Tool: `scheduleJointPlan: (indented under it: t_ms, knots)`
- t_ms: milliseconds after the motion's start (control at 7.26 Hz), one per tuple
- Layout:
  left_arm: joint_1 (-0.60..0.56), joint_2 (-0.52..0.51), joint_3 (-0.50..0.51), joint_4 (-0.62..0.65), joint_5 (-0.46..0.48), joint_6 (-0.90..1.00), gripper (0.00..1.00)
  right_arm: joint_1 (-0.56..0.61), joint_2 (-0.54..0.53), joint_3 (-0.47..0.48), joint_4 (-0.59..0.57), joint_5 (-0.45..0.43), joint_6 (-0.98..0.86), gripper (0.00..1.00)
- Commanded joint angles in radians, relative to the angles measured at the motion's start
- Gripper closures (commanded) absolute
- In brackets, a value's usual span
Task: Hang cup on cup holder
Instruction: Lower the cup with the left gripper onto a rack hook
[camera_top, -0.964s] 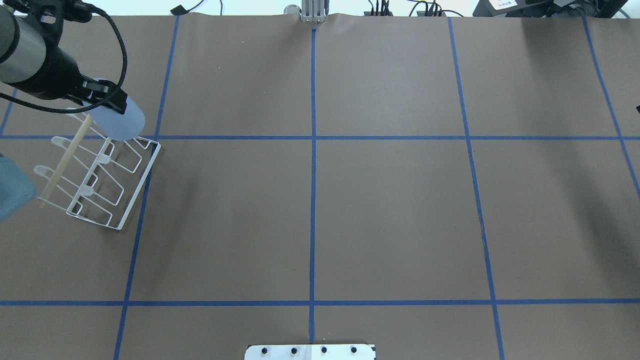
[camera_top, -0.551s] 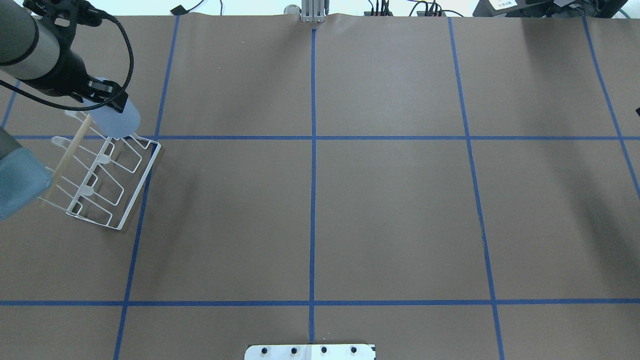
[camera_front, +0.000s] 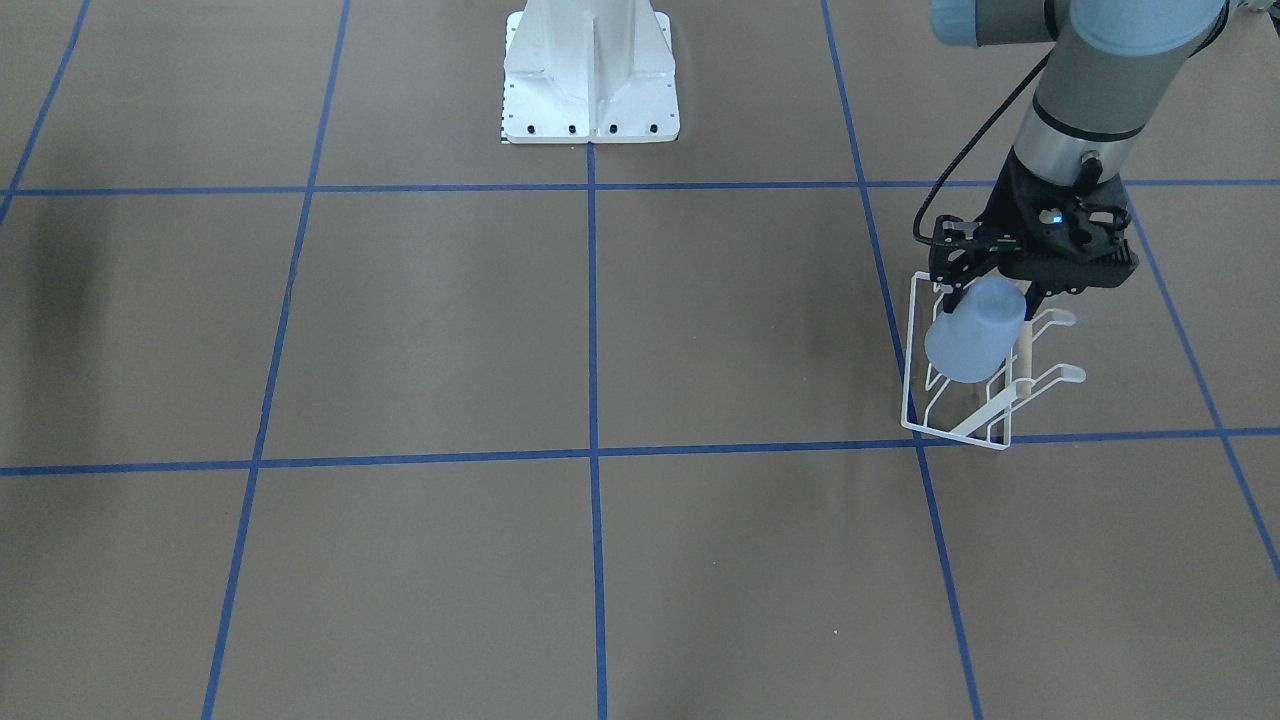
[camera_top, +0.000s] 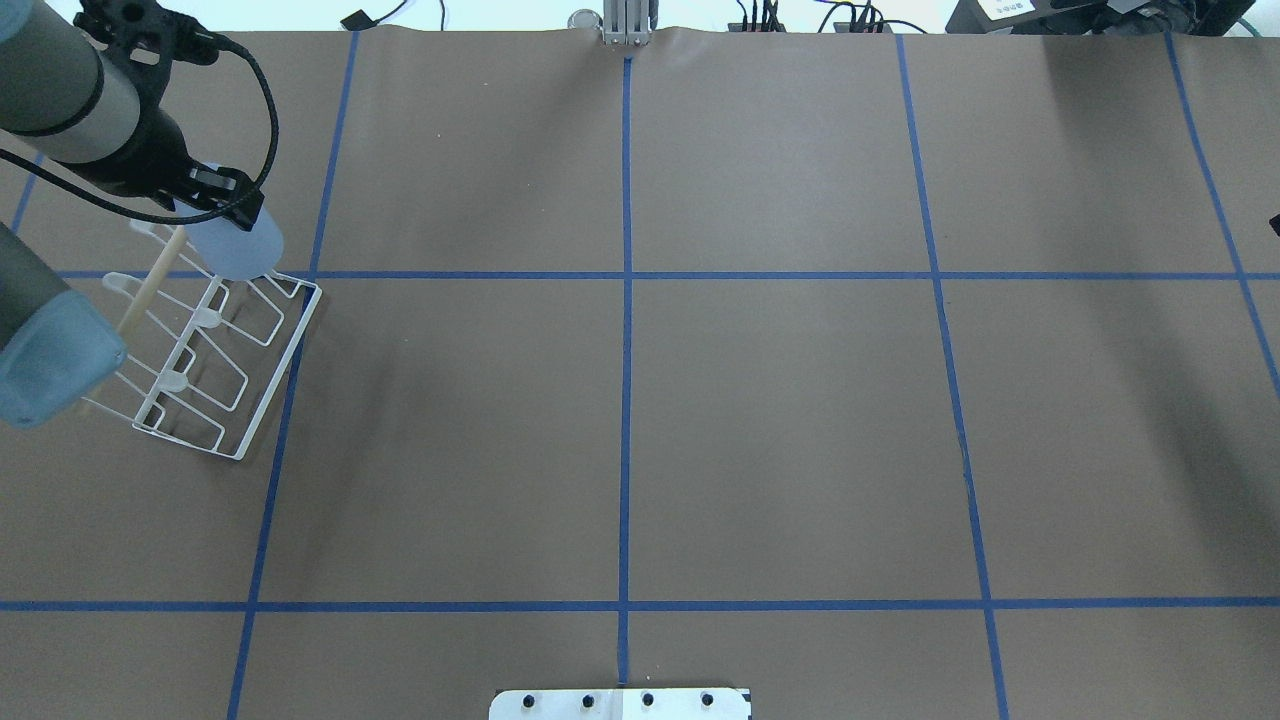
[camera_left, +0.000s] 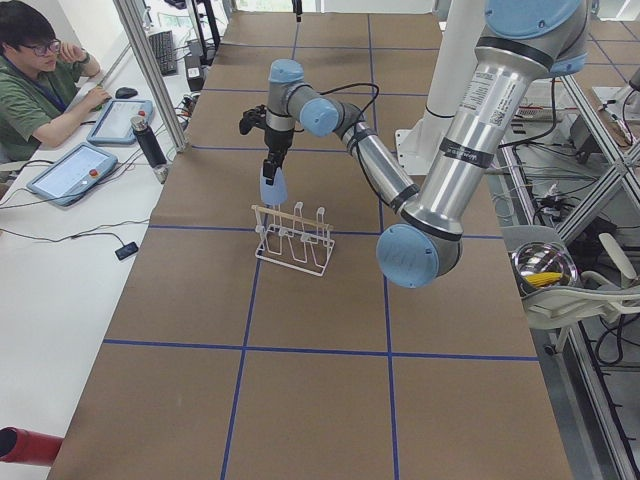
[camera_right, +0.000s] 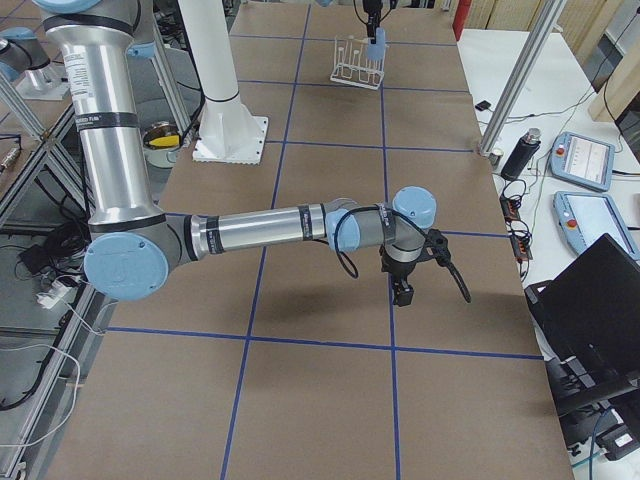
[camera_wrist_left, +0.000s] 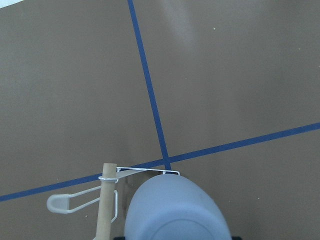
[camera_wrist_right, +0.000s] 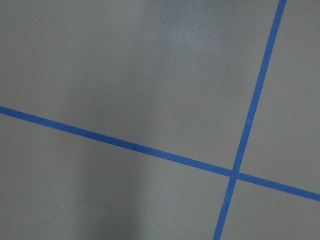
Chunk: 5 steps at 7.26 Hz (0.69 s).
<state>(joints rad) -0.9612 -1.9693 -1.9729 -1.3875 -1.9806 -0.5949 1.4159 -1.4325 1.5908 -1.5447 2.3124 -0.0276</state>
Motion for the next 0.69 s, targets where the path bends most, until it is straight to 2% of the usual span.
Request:
scheduleJointPlan:
  t_ms: [0, 275, 413, 551]
  knots:
    - [0.001, 0.001, 0.046, -0.039, -0.003, 0.0, 1.0, 0.0, 0.0, 0.001, 0.0, 0.001, 0.0, 0.0]
    - [0.006, 0.004, 0.068, -0.041, -0.003, 0.0, 1.0, 0.0, -0.002, 0.009, 0.003, -0.005, -0.002, 0.0]
    - [0.009, 0.007, 0.077, -0.041, -0.003, 0.0, 0.69, 0.0, -0.003, 0.009, 0.006, -0.001, -0.002, 0.0]
    - [0.022, 0.015, 0.084, -0.042, -0.001, -0.002, 0.02, -0.002, -0.009, 0.011, 0.005, -0.004, 0.015, 0.0]
